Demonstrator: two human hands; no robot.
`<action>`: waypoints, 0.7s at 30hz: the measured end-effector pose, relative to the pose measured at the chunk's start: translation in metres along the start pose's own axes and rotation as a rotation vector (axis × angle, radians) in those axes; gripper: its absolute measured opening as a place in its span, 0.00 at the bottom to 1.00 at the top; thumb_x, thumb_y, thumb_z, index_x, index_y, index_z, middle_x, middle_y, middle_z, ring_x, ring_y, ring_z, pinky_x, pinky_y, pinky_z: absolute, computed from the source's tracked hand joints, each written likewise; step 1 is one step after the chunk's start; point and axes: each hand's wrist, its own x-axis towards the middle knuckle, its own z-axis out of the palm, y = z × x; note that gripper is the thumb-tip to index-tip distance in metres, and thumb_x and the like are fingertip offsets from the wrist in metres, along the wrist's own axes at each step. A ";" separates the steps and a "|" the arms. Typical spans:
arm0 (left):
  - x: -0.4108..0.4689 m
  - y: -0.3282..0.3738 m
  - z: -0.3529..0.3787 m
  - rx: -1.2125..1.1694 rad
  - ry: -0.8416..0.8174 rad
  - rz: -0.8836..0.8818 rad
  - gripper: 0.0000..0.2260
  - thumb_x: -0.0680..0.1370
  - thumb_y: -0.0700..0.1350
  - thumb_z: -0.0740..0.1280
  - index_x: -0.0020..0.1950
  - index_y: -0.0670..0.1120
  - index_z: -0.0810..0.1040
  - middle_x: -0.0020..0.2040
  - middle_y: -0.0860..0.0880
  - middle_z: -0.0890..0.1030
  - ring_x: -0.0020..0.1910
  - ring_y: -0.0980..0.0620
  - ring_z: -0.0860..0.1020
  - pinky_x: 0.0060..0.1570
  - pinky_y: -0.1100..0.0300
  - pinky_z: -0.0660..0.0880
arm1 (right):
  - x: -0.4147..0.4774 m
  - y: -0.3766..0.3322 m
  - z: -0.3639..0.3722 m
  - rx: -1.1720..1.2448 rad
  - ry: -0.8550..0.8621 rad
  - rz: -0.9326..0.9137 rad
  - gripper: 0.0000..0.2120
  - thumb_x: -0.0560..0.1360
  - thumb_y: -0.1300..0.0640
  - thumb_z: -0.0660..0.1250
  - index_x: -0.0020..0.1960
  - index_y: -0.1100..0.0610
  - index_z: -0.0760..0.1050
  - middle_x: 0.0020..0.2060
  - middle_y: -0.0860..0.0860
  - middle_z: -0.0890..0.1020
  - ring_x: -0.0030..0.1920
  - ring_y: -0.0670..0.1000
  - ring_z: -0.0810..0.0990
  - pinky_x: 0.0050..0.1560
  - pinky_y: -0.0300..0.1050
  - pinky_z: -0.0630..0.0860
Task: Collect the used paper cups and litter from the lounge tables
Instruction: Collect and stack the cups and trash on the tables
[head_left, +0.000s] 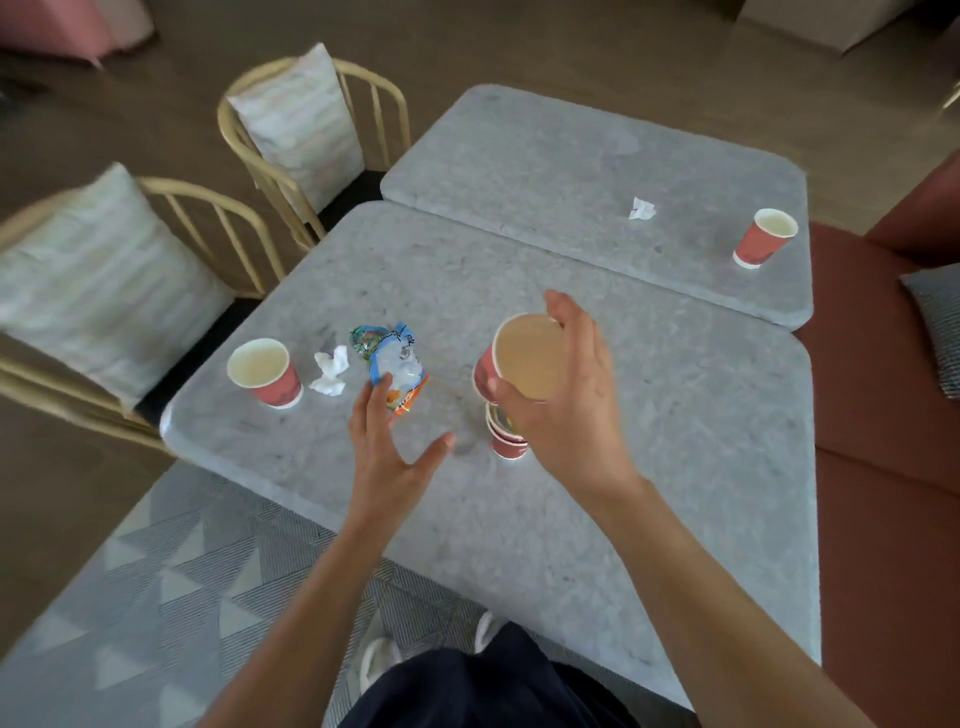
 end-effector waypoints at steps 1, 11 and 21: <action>0.000 0.000 -0.007 0.006 0.008 0.003 0.43 0.64 0.61 0.71 0.76 0.51 0.59 0.74 0.48 0.59 0.75 0.47 0.60 0.71 0.47 0.64 | -0.002 -0.008 0.011 -0.002 -0.043 -0.021 0.37 0.68 0.56 0.75 0.72 0.54 0.60 0.63 0.46 0.68 0.65 0.48 0.65 0.68 0.50 0.63; 0.002 -0.030 -0.087 0.135 -0.032 0.123 0.37 0.67 0.49 0.75 0.73 0.47 0.64 0.70 0.58 0.62 0.68 0.65 0.55 0.63 0.79 0.51 | -0.035 -0.066 0.121 -0.146 -0.265 -0.086 0.40 0.68 0.54 0.73 0.74 0.50 0.55 0.68 0.48 0.68 0.67 0.51 0.64 0.66 0.45 0.59; 0.011 -0.074 -0.151 0.148 -0.039 0.070 0.33 0.71 0.49 0.73 0.73 0.48 0.66 0.71 0.53 0.68 0.68 0.69 0.59 0.62 0.79 0.56 | -0.048 -0.098 0.201 -0.123 -0.328 -0.071 0.40 0.68 0.53 0.73 0.74 0.50 0.56 0.69 0.49 0.65 0.69 0.50 0.63 0.69 0.45 0.58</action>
